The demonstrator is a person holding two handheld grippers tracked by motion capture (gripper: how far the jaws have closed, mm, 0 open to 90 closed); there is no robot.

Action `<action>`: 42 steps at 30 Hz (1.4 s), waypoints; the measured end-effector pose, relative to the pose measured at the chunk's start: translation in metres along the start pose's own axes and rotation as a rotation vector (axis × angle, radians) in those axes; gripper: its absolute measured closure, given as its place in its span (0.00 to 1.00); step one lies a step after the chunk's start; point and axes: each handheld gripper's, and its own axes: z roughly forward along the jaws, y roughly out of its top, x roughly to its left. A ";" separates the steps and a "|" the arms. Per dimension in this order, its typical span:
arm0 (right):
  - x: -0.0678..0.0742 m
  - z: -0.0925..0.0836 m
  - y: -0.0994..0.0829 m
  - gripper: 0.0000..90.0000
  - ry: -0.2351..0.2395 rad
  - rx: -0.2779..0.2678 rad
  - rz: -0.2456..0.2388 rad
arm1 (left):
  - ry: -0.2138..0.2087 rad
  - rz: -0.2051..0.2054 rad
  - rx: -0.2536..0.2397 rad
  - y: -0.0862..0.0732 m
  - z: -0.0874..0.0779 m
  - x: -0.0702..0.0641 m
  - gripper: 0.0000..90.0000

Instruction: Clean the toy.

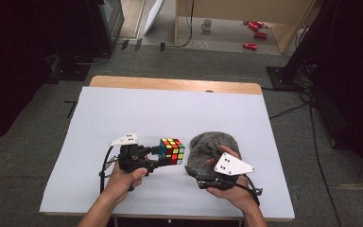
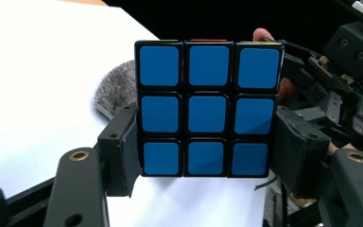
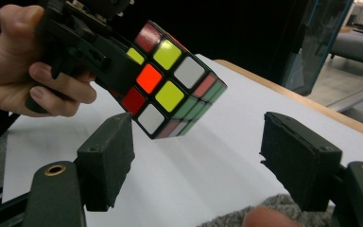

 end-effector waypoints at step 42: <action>0.022 0.028 -0.009 0.31 0.076 -0.027 -0.215 | -0.111 -0.178 0.106 -0.010 -0.001 0.007 0.39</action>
